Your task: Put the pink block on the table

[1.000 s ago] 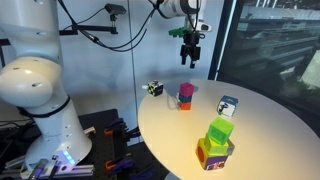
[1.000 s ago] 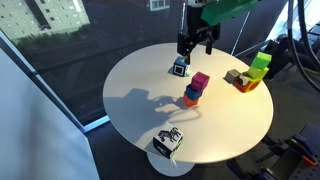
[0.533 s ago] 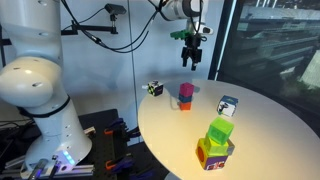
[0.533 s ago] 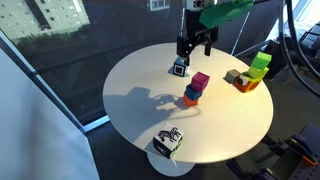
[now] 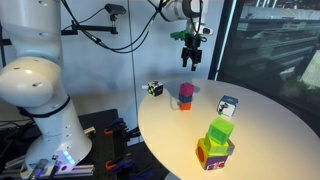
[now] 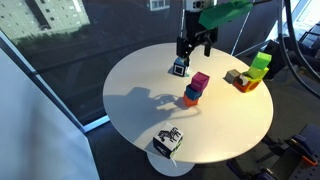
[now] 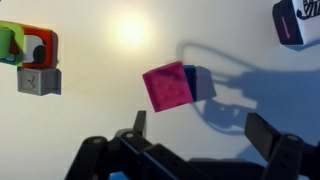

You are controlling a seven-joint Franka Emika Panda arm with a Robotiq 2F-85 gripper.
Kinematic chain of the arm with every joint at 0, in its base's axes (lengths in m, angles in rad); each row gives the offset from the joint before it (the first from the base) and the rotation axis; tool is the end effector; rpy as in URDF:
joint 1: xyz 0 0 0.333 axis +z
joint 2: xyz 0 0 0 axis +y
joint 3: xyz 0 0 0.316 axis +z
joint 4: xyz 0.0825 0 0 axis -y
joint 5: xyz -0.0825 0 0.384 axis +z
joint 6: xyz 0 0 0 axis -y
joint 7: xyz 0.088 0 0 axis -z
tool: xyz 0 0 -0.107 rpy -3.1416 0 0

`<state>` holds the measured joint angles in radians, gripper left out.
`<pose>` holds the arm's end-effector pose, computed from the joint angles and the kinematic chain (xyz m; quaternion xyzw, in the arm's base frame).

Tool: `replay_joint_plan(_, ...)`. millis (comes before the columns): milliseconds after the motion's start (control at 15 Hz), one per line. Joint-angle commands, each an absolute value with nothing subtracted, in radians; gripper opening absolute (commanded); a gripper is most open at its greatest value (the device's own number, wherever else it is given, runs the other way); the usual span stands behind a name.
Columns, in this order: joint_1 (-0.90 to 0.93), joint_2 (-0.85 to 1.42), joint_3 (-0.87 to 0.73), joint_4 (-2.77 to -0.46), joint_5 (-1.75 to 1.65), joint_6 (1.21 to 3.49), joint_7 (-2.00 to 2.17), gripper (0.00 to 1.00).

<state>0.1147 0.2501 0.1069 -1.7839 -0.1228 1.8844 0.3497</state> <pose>0.5977 0.1213 0.4031 0.9955 -0.0413 -0.0584 0.0625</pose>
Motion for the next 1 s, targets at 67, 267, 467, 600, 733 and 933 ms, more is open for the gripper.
replay_joint_plan(67, 0.128, 0.226, 0.085, -1.828, -0.135, 1.948, 0.347, 1.0)
replay_joint_plan(267, 0.123, 0.216, 0.081, -1.866, -0.131, 2.01, 0.331, 1.0)
replay_joint_plan(467, 0.121, 0.21, 0.079, -1.908, -0.128, 2.057, 0.309, 1.0)
replay_joint_plan(600, 0.119, 0.2, 0.079, -1.937, -0.125, 2.074, 0.288, 1.0)
replay_joint_plan(733, 0.118, 0.193, 0.079, -1.964, -0.126, 2.088, 0.265, 1.0)
replay_joint_plan(933, 0.114, 0.189, 0.074, -1.997, -0.138, 2.108, 0.233, 1.0)
